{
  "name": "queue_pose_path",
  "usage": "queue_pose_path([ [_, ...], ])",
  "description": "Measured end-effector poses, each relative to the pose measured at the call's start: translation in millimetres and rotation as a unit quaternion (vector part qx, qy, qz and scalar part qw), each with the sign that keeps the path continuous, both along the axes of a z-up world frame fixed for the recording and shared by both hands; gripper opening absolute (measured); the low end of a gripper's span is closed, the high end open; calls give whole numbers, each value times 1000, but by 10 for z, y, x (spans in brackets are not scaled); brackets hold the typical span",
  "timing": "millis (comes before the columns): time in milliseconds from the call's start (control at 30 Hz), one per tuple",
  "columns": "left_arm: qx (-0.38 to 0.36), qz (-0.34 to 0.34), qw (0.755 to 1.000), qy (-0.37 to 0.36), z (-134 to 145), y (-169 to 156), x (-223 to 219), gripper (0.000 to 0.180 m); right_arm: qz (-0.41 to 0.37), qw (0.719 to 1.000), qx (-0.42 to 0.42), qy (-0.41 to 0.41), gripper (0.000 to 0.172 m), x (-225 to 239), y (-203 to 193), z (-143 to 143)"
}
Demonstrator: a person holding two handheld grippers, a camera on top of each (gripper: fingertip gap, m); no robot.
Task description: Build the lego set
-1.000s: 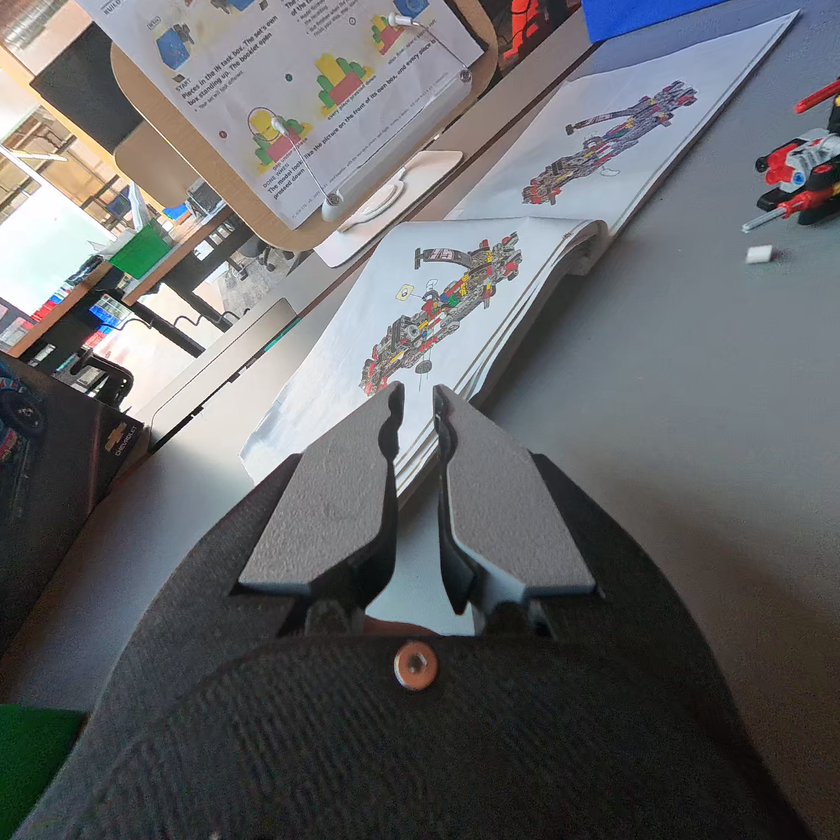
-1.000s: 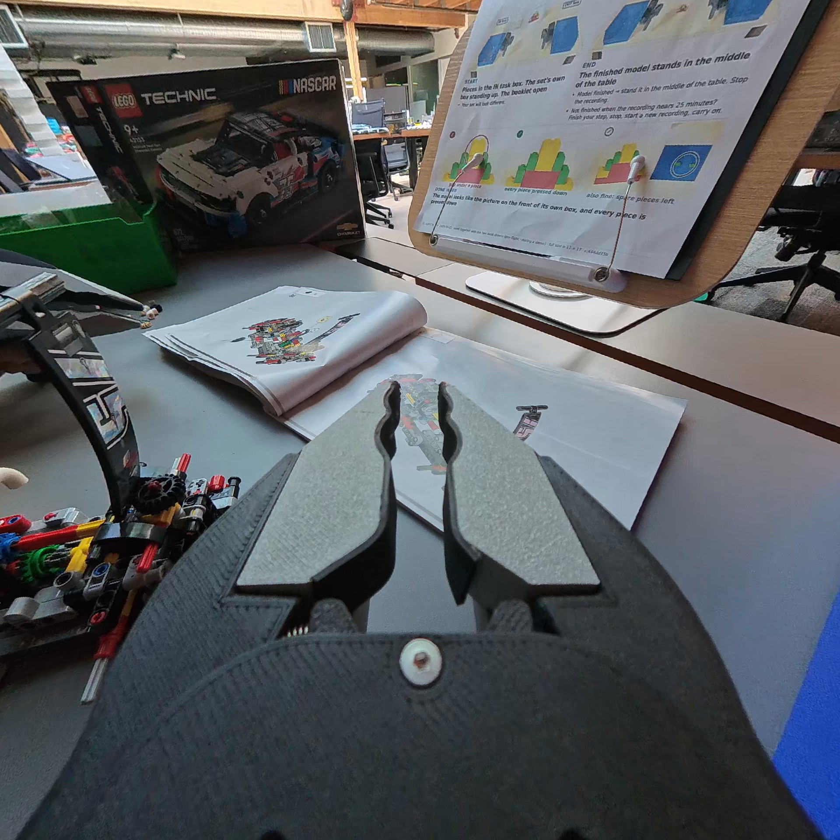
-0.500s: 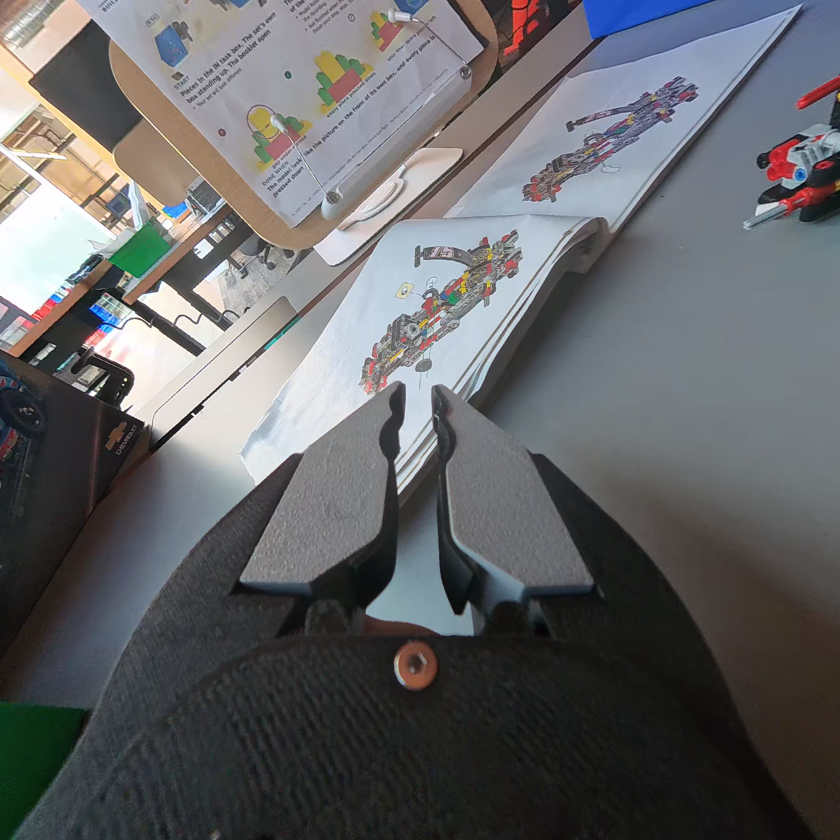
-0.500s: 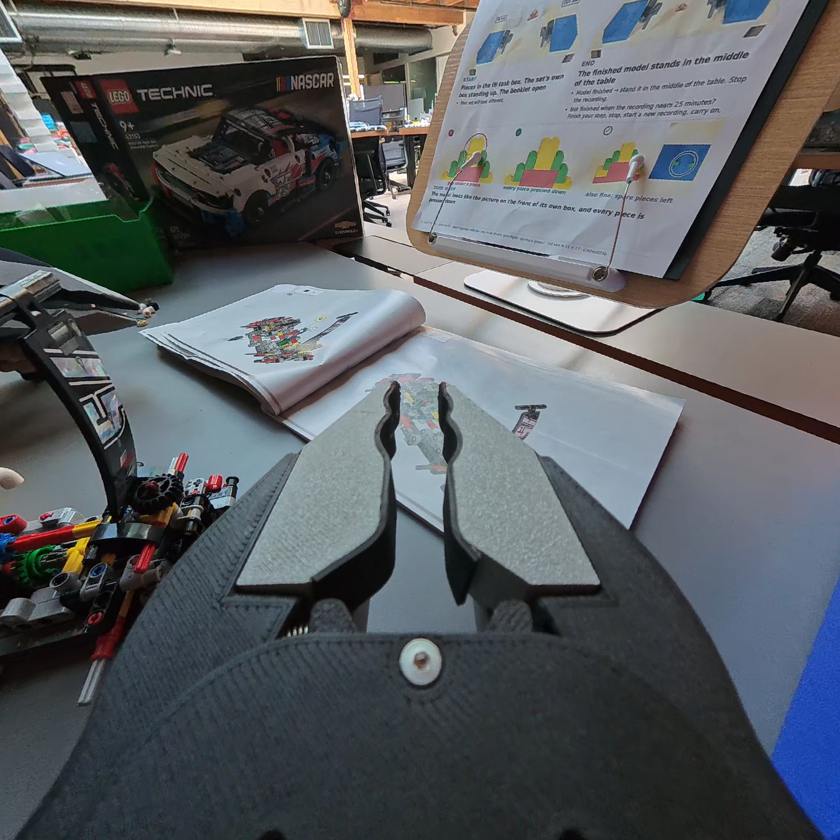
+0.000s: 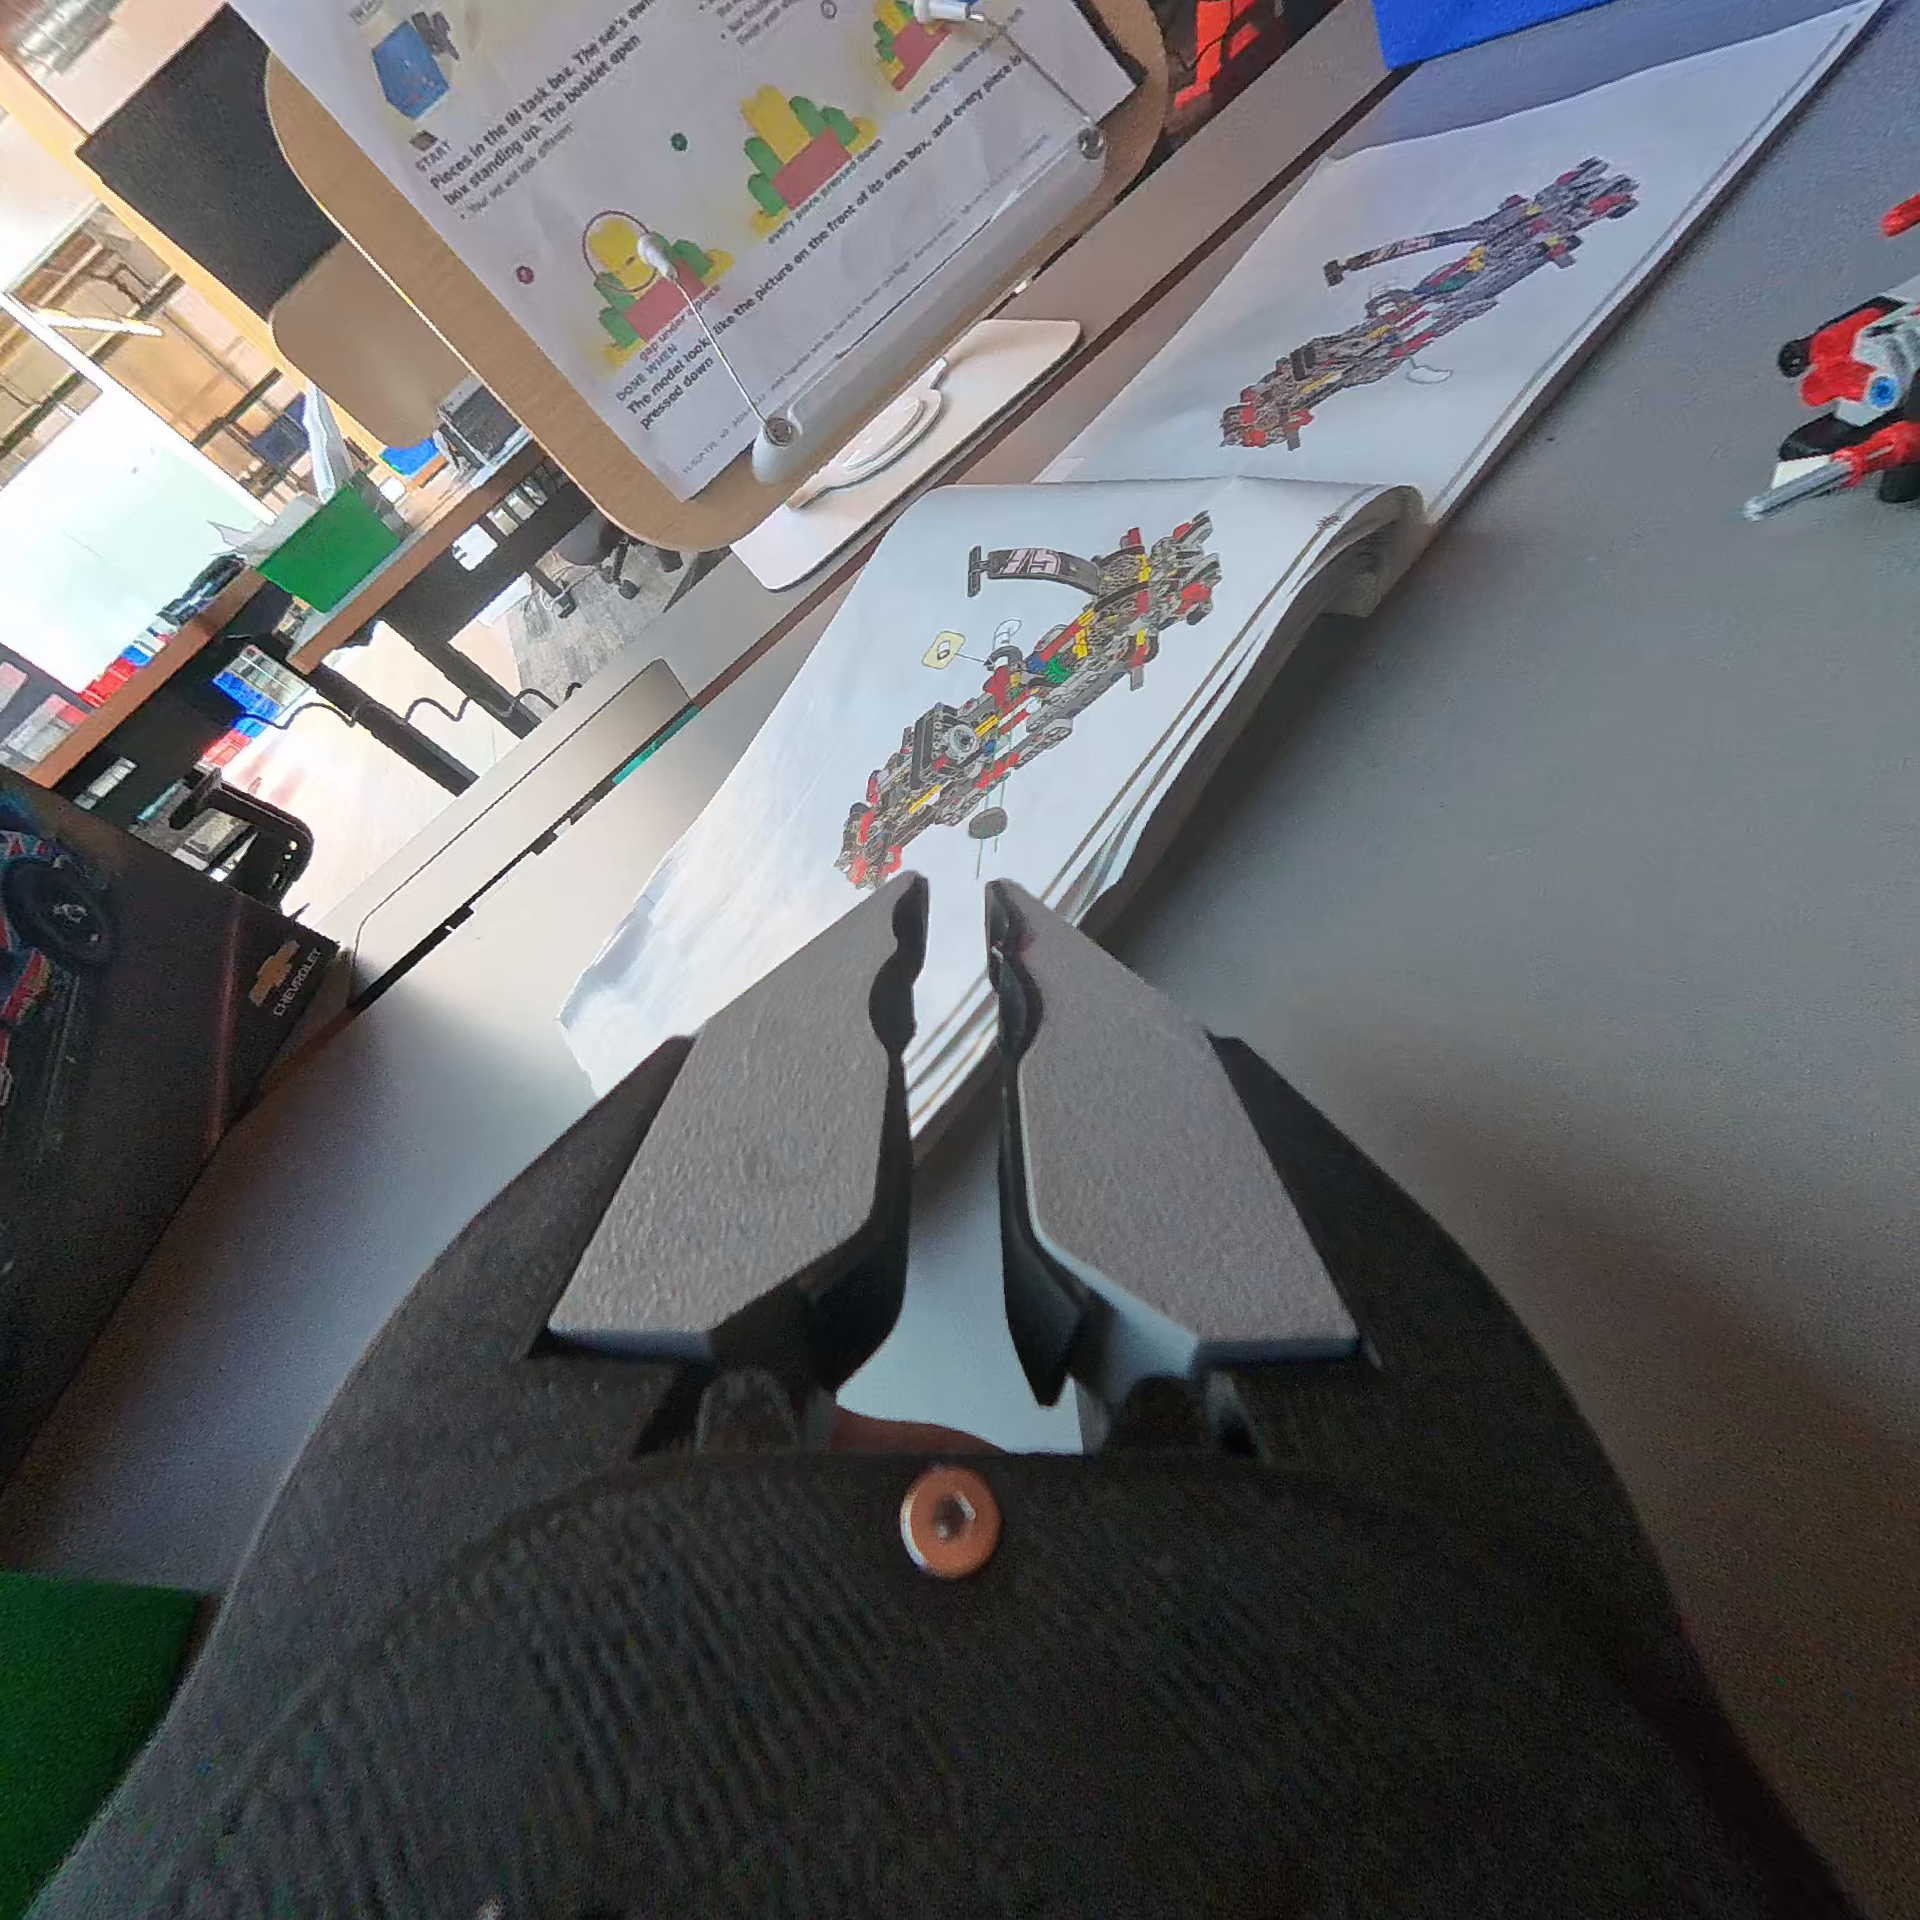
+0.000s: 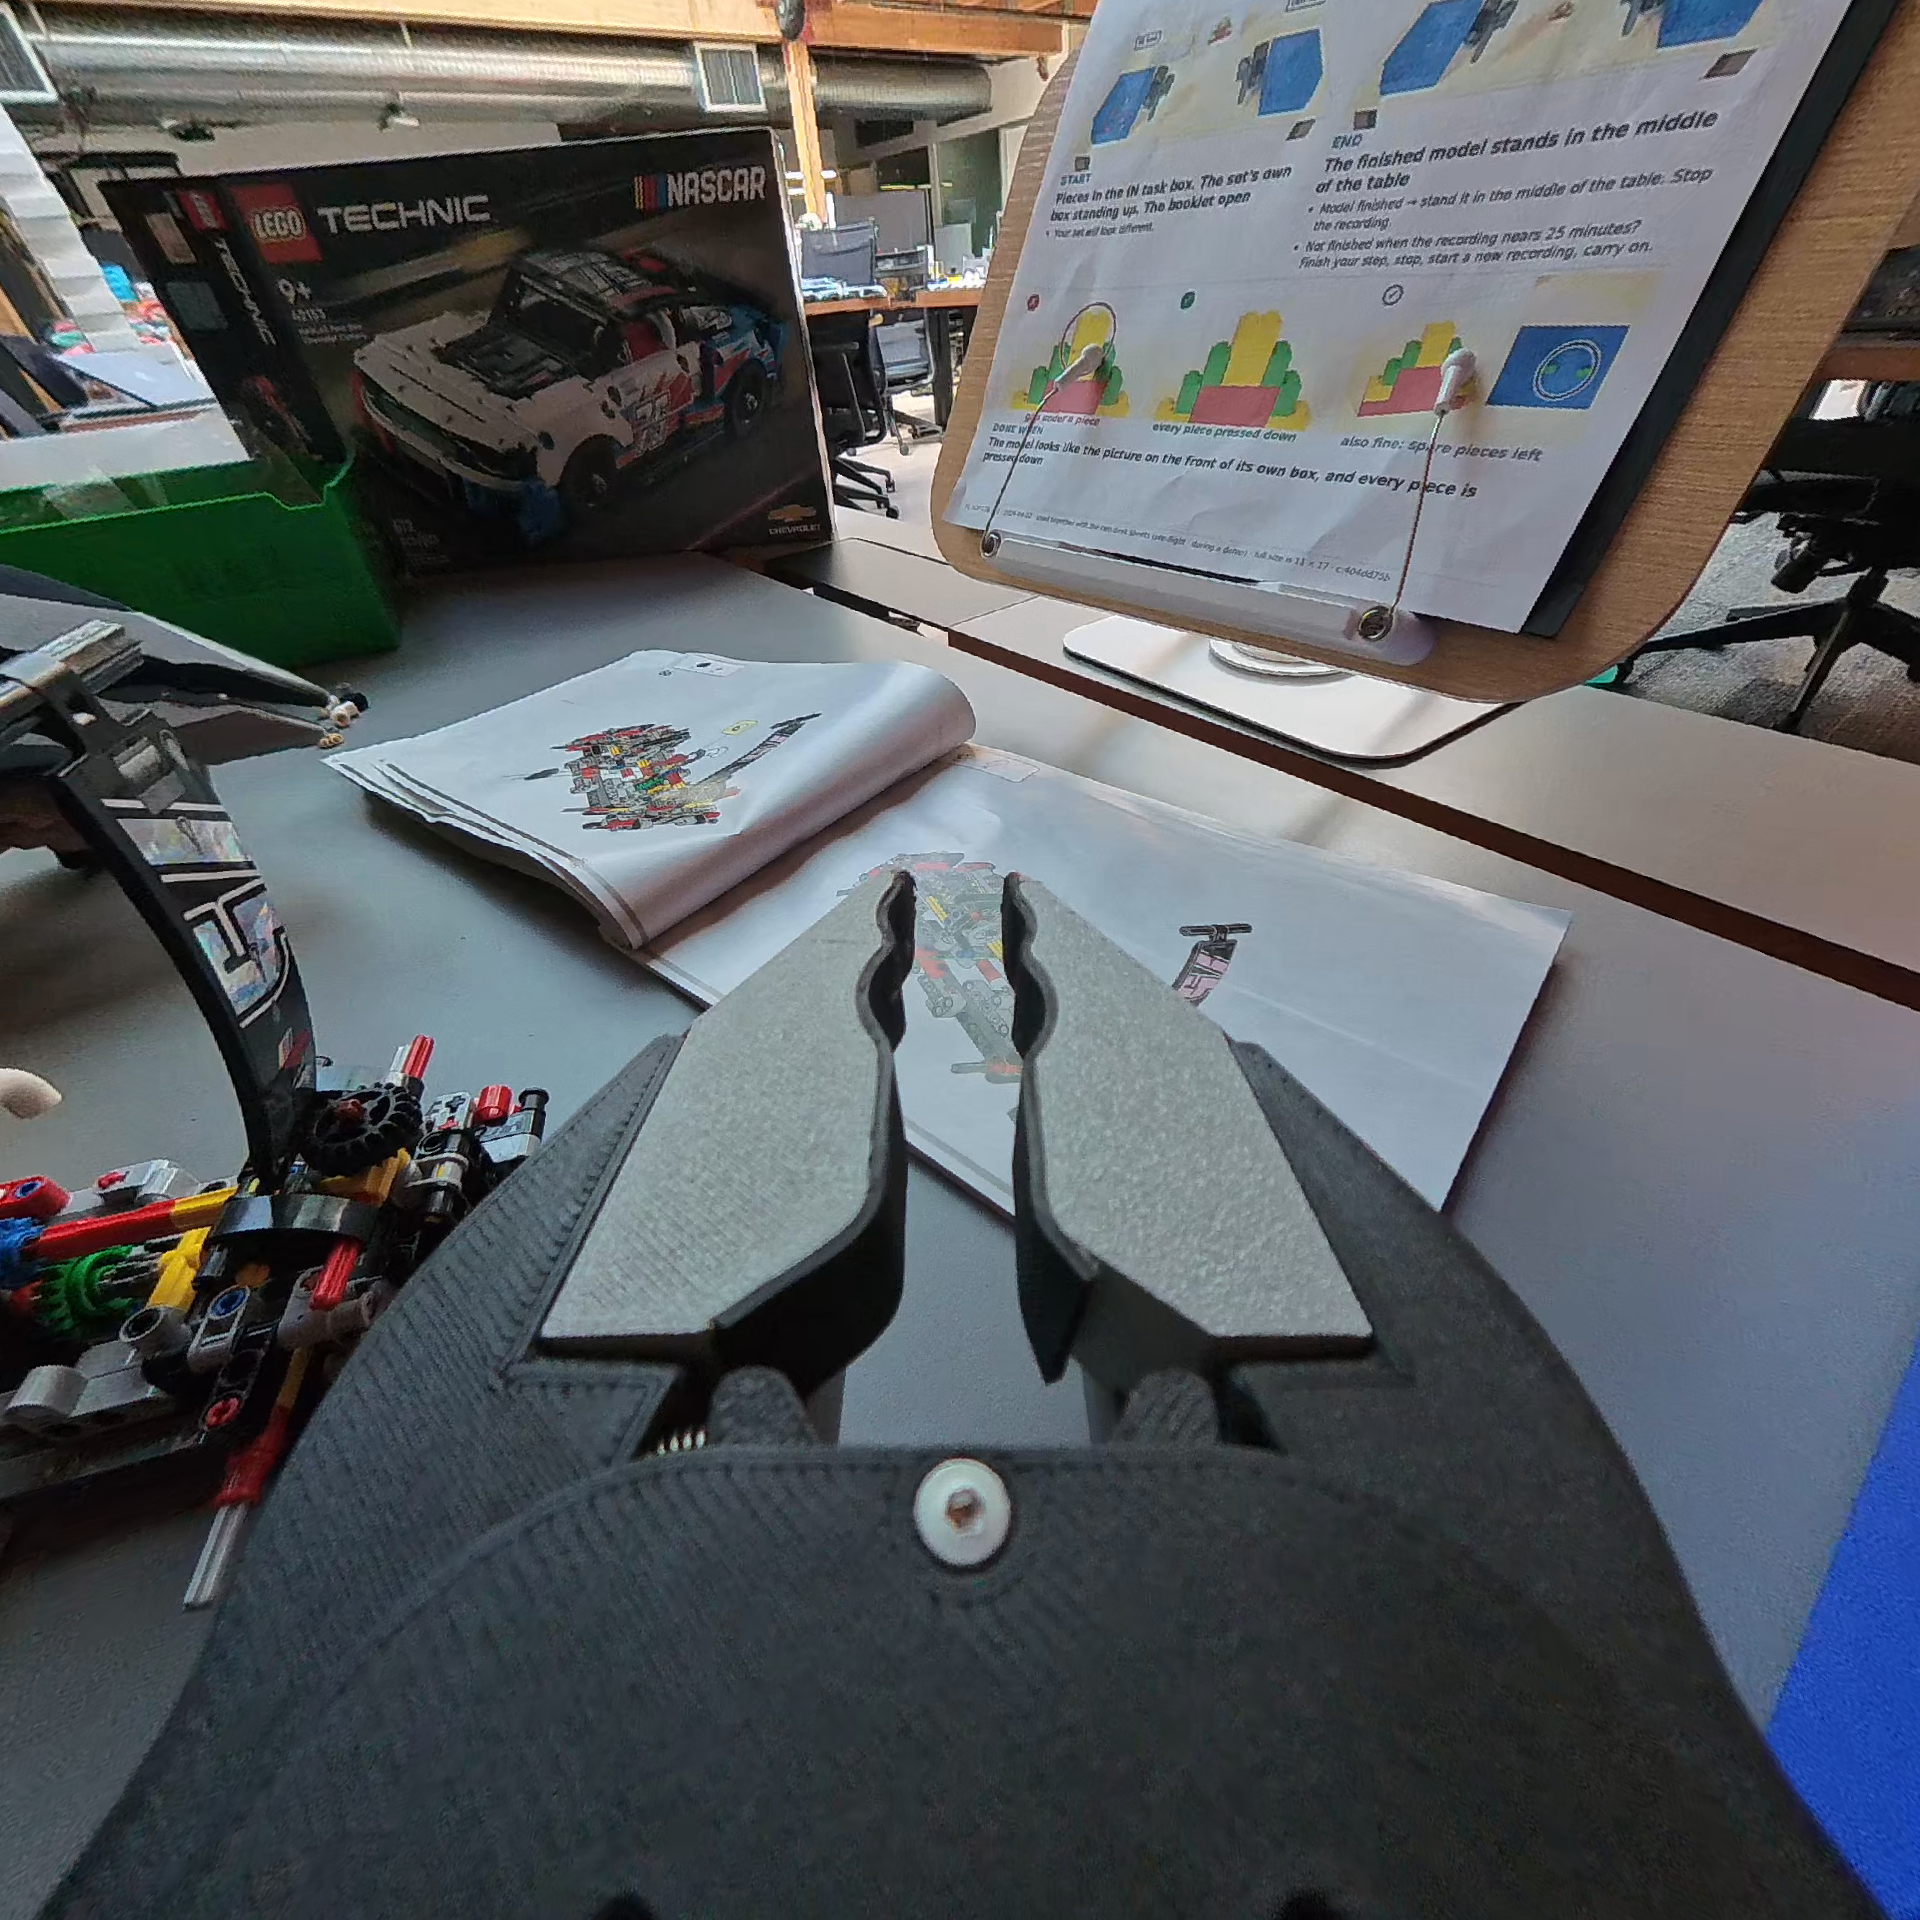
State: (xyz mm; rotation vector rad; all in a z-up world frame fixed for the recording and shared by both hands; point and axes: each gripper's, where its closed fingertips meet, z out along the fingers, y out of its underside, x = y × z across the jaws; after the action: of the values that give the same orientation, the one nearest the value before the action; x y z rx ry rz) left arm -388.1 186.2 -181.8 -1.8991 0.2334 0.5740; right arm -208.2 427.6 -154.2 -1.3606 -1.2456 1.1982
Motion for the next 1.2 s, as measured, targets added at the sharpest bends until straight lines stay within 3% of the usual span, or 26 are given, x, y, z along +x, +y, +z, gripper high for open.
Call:
queue_pose_path([
  [300,17,28,999,-1,53,-60,-179,5,3,1000,0,0,14,-4,-4,0],
  [567,99,63,993,2,282,-140,-321,7,-4,1000,-12,20,14,38,36,51],
  [900,118,44,991,45,337,-115,-116,2,-4,1000,-13,22,13,93,-6,56],
  [1200,139,-23,990,-15,392,-73,161,5,7,1000,-9,9,12,71,-52,22],
])
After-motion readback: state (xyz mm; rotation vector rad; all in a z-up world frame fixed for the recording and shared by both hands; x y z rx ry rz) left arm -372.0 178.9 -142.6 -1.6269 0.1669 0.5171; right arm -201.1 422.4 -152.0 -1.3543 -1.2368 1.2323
